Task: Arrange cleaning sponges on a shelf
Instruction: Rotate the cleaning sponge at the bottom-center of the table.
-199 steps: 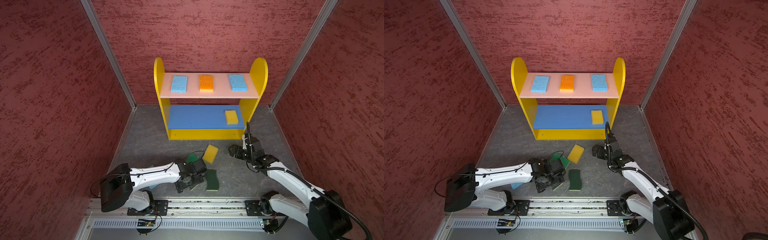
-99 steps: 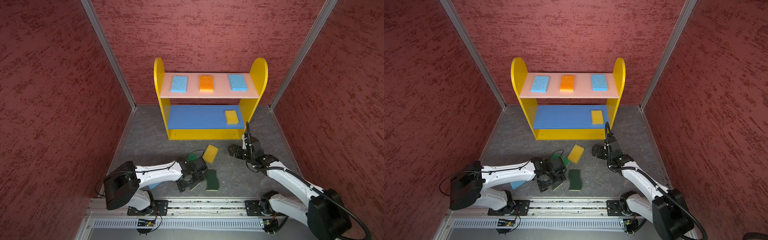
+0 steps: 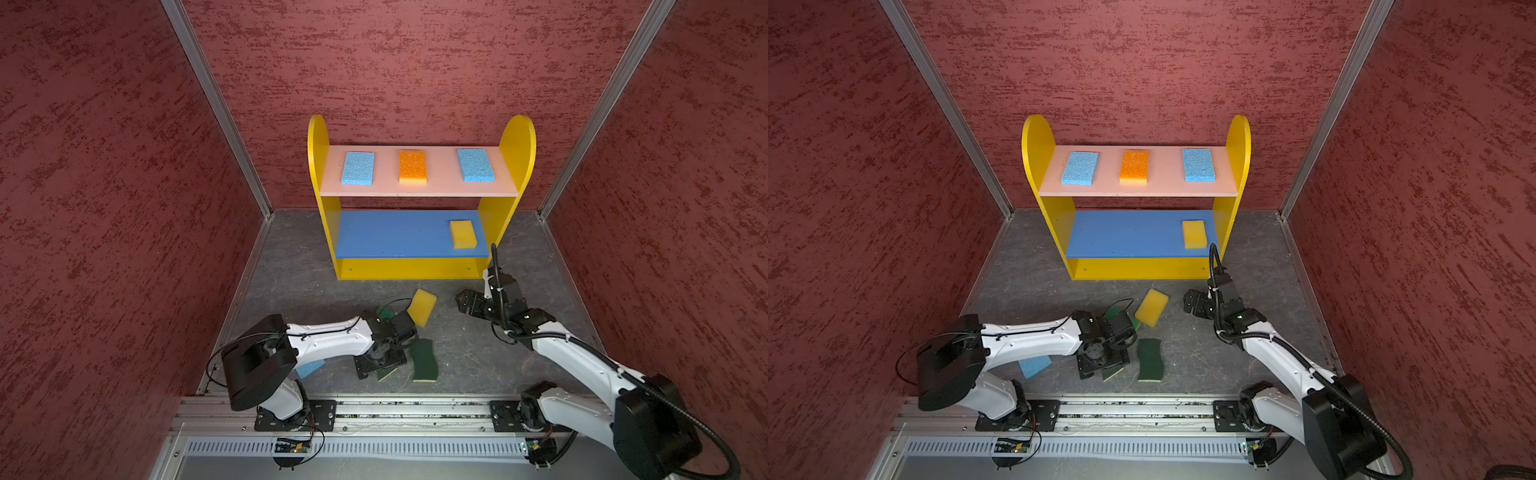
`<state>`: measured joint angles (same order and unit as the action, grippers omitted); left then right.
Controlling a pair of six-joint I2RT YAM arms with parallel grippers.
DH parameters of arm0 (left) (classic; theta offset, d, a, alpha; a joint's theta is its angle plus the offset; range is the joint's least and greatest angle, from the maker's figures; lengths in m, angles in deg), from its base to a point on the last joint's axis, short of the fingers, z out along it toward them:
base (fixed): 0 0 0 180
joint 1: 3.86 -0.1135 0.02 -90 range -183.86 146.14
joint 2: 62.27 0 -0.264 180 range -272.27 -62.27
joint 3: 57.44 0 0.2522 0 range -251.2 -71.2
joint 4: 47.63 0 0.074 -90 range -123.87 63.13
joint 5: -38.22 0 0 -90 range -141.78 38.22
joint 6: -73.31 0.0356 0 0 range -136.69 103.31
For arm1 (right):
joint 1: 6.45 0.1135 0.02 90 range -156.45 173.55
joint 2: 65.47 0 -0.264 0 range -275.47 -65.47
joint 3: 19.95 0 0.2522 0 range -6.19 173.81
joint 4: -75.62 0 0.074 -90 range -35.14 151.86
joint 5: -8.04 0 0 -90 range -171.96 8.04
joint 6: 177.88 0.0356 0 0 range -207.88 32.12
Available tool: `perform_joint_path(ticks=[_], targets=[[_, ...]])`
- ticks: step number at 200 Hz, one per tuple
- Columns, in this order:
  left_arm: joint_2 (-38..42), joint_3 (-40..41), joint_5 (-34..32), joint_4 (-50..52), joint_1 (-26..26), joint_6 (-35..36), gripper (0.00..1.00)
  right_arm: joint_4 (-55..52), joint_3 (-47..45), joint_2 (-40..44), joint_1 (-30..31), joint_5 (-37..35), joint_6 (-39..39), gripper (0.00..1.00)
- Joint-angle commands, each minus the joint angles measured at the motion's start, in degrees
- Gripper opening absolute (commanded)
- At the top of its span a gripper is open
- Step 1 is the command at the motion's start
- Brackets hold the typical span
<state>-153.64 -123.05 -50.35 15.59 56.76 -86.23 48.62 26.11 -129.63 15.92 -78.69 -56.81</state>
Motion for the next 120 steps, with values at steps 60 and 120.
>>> perform_joint_path(ticks=[60, 120], targets=[[-1.42, 0.13, -3.88, 4.05, 0.63, 8.09, 0.74, 0.36, -0.01, 0.09, 0.38, -1.07, -0.64, 0.97], [2.52, 3.52, -9.35, 4.05, 0.55, 14.42, 0.74, 0.15, -0.14, 0.18, 0.38, -1.06, -0.22, 0.97]])
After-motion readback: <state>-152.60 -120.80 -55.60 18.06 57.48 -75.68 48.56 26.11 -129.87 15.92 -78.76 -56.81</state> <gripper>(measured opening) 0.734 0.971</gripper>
